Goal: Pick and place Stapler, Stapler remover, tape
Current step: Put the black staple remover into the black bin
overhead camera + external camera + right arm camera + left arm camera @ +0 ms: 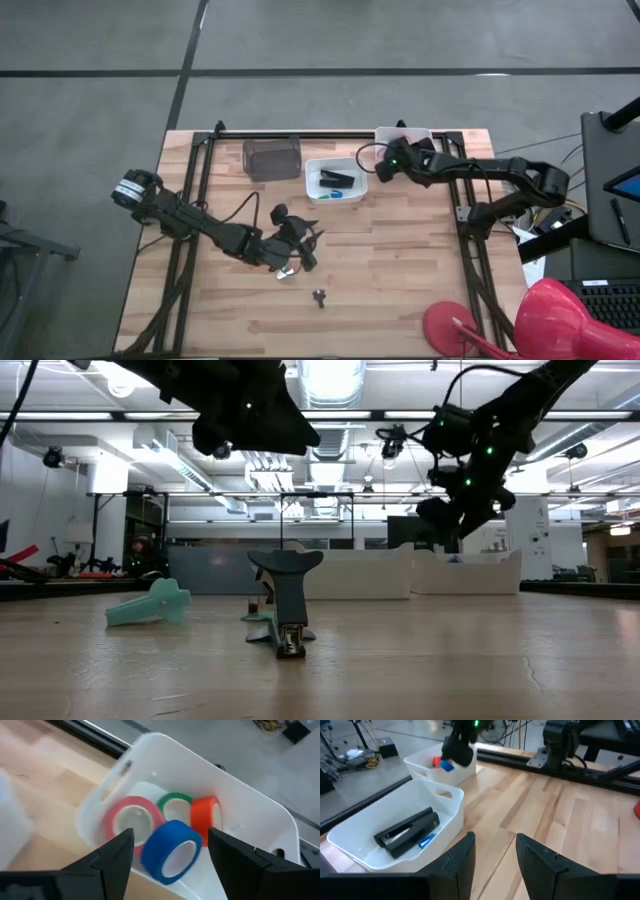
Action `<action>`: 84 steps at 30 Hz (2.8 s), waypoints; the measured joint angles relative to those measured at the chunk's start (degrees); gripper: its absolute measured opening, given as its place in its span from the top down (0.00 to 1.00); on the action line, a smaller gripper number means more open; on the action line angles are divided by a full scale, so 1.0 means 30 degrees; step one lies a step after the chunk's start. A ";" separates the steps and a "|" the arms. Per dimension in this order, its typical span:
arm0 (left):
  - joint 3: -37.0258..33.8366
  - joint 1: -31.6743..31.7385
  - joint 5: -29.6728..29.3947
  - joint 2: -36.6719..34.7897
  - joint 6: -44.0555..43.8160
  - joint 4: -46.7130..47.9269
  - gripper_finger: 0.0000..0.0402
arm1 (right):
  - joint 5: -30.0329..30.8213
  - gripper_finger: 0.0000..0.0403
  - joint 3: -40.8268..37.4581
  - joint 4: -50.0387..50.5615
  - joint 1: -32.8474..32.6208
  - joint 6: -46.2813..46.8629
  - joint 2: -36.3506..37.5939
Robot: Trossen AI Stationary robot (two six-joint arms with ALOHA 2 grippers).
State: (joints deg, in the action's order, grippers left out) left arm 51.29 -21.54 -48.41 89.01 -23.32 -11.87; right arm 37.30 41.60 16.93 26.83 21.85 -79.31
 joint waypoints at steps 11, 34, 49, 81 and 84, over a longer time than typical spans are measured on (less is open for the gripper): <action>0.0000 0.0000 0.3572 0.0000 -0.1085 0.1136 0.64 | -0.6245 0.50 0.0000 -0.1629 -0.2691 -0.2608 0.1376; 0.0029 0.0022 1.2769 0.2474 -0.3909 0.0764 0.64 | -2.2040 0.98 -0.5639 -0.9840 -0.4571 -0.7625 0.4981; 0.0198 0.0301 1.5862 0.2892 -0.5684 -0.0291 0.64 | -1.5312 0.98 -1.3696 -1.2492 -0.6624 -0.4210 1.5725; 0.1878 0.0430 2.0219 0.6291 -0.4943 -0.2042 0.64 | -0.9927 0.98 -1.3697 -0.7686 -0.9145 -0.0847 1.7632; 0.2209 0.0415 2.0497 0.6455 -0.4943 -0.1592 0.64 | -0.9930 0.98 -1.3697 -0.7686 -0.9145 -0.0845 1.7632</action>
State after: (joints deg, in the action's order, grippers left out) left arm 57.91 -20.29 13.08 108.38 -38.15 -16.65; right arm 7.51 0.51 -6.13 -0.60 19.31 -26.41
